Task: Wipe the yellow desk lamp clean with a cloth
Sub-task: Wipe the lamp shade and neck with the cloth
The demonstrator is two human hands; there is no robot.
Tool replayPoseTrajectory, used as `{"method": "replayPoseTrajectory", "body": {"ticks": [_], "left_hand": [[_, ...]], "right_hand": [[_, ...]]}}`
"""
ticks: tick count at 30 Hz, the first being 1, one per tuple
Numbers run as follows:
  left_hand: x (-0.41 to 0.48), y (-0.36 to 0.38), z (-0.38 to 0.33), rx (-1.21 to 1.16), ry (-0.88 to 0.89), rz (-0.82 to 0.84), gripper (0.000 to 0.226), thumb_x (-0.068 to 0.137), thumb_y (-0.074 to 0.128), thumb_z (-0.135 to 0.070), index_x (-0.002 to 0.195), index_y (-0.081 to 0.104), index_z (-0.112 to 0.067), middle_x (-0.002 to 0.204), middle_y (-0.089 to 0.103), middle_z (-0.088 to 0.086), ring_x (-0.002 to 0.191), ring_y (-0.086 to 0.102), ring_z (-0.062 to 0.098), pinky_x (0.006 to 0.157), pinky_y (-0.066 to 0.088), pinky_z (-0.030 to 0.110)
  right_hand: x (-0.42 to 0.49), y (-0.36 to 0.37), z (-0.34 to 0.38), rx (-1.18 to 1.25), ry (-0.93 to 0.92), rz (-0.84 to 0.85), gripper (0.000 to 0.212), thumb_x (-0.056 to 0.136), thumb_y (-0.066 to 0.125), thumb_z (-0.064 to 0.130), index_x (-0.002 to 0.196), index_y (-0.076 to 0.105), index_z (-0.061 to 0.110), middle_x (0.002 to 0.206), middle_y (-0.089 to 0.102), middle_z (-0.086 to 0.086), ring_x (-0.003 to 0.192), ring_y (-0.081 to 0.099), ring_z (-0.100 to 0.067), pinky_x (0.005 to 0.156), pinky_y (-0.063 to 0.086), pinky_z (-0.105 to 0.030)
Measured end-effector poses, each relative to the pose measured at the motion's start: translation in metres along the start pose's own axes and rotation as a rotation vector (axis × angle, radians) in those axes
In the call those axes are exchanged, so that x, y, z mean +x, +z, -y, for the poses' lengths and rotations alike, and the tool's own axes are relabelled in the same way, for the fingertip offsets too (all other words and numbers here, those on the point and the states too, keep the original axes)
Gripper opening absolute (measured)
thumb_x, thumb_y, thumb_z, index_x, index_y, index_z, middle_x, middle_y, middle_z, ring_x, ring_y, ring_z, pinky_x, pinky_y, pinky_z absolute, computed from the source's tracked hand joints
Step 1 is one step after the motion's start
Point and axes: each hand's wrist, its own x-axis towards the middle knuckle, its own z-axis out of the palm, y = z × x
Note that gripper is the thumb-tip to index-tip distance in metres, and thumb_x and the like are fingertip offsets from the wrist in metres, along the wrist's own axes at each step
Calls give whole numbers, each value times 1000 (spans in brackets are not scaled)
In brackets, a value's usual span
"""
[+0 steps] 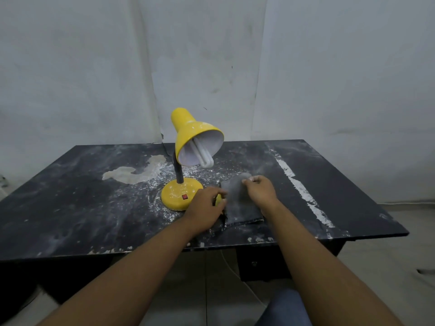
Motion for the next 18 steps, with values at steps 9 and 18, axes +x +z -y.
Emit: {"method": "replayPoseTrajectory", "body": {"ticks": [9,18], "left_hand": [[25,-3,-45,-671,-345,-9,25,97,72,-48,108,84,-29,111,82,-7,108,76,17,101,61,47],[9,6,-70,-943,-360,-28,20,94,81,-14,114,80,-16,106,83,3,86,78,8,67,59,18]], "right_hand": [[-28,-6,11,497,154,60,12,104,64,24,109,74,19,112,76,-4,106,70,-23,91,58,-40],[-52,-9,-7,224,-254,-113,25,106,62,21,121,81,29,109,83,5,100,78,-11,89,64,-34]]}}
